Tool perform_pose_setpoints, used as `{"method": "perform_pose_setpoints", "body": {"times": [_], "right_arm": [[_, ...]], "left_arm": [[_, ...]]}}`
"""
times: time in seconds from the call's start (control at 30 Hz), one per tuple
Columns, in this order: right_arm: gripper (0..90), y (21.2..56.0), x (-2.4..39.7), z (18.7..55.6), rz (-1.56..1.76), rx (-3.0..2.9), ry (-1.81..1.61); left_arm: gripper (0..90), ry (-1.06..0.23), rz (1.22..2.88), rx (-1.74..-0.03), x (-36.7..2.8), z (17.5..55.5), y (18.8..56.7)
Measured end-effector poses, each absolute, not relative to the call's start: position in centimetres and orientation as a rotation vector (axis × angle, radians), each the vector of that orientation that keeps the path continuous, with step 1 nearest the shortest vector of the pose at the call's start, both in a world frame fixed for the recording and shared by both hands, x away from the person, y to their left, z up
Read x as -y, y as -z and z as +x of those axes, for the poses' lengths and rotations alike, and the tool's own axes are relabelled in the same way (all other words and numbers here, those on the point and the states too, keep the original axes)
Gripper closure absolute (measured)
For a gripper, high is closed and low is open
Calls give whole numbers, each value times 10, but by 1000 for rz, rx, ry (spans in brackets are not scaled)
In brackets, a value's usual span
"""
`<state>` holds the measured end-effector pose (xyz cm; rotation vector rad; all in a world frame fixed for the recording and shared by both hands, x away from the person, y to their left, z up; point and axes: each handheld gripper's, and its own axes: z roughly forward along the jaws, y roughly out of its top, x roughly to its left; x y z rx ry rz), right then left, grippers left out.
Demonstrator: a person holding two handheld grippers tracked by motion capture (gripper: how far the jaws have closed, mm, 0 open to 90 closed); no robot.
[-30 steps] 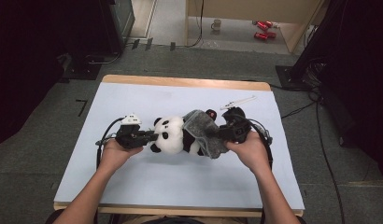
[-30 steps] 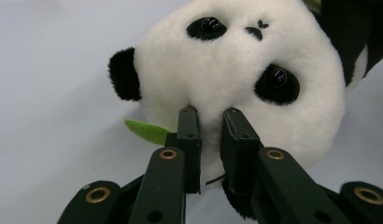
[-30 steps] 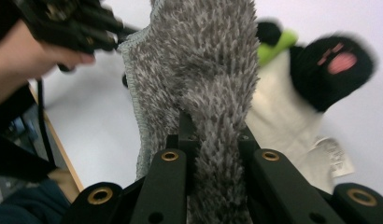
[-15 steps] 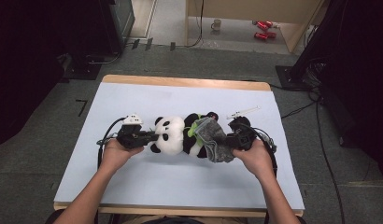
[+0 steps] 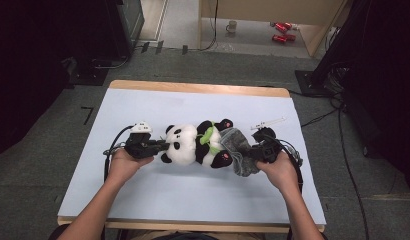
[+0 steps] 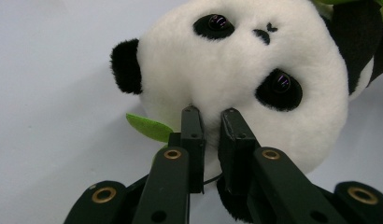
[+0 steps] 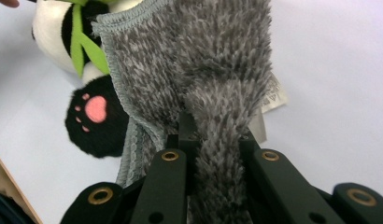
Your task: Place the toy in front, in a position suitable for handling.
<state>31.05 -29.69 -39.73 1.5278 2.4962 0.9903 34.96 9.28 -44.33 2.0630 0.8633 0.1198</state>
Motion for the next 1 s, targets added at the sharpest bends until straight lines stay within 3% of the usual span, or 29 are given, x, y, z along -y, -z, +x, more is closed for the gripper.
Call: {"method": "perform_pose_setpoints", "body": {"times": [0.27, 0.53, 0.77, 1.0], "right_arm": [[810, 370, 305, 305, 1520, -2445, -1085], [810, 336, 275, 301, 1379, -2475, -1168], [809, 352, 245, 302, 1337, -2564, -1149], [809, 378, 258, 303, 1402, -2575, -1148]], "left_arm": [[818, -113, 2051, -873, -93, 351, 444], [819, -117, 2046, -874, -93, 351, 444], [819, -111, 2053, -873, -94, 352, 443], [821, -99, 2051, -868, -93, 351, 444]]}}
